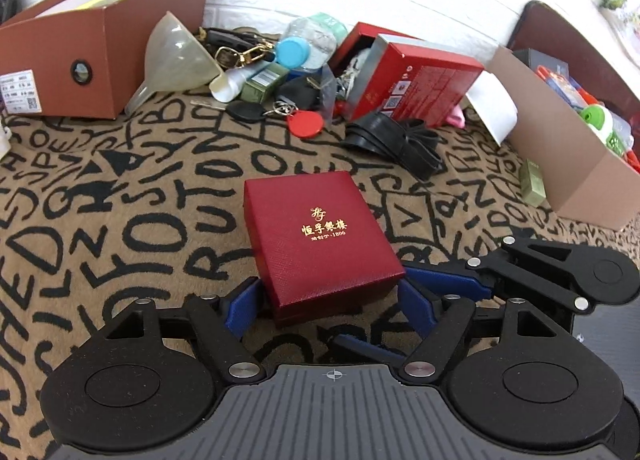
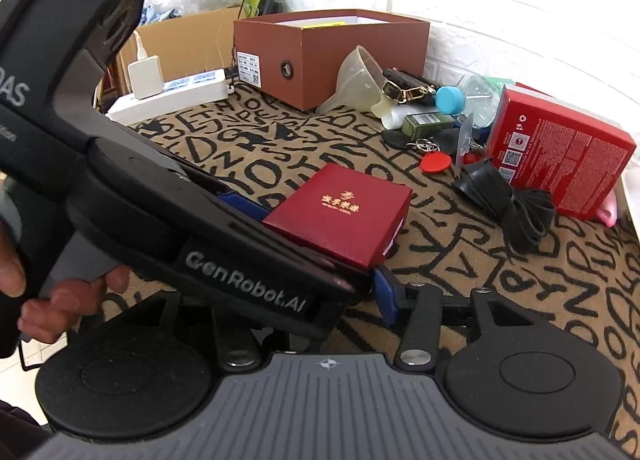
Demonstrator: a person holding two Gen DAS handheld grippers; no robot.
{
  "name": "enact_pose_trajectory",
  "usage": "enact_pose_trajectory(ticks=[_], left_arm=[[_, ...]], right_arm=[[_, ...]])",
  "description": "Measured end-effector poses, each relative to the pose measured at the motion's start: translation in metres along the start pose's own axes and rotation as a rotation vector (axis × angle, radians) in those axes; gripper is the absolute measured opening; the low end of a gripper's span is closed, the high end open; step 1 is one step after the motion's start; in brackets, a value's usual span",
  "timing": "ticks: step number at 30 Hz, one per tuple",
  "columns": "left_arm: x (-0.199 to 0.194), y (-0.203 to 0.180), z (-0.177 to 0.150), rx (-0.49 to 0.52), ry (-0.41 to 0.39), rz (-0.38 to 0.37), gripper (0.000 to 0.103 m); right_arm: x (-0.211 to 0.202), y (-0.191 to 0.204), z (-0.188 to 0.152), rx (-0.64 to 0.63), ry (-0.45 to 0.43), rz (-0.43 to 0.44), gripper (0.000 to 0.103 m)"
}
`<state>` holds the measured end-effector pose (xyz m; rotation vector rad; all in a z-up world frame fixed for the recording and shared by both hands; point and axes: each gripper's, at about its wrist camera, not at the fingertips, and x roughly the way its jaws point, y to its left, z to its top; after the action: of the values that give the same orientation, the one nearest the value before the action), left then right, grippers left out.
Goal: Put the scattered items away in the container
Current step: 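Close the left gripper on the red jewelry box and lift it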
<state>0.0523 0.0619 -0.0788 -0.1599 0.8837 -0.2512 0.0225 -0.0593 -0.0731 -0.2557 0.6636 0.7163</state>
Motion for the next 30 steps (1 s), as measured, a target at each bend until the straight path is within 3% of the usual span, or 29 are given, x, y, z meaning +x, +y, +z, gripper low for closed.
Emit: enact_pose_trajectory(ticks=[5,30], left_arm=[[-0.003,0.002,0.000,0.003,-0.009,0.007,0.087],[0.008,0.010,0.010,-0.003,0.002,-0.016,0.089]], right_arm=[[-0.005,0.003,0.001,-0.037,-0.020,-0.026,0.066],[0.017,-0.008,0.011,-0.078,0.020,0.016,0.071]])
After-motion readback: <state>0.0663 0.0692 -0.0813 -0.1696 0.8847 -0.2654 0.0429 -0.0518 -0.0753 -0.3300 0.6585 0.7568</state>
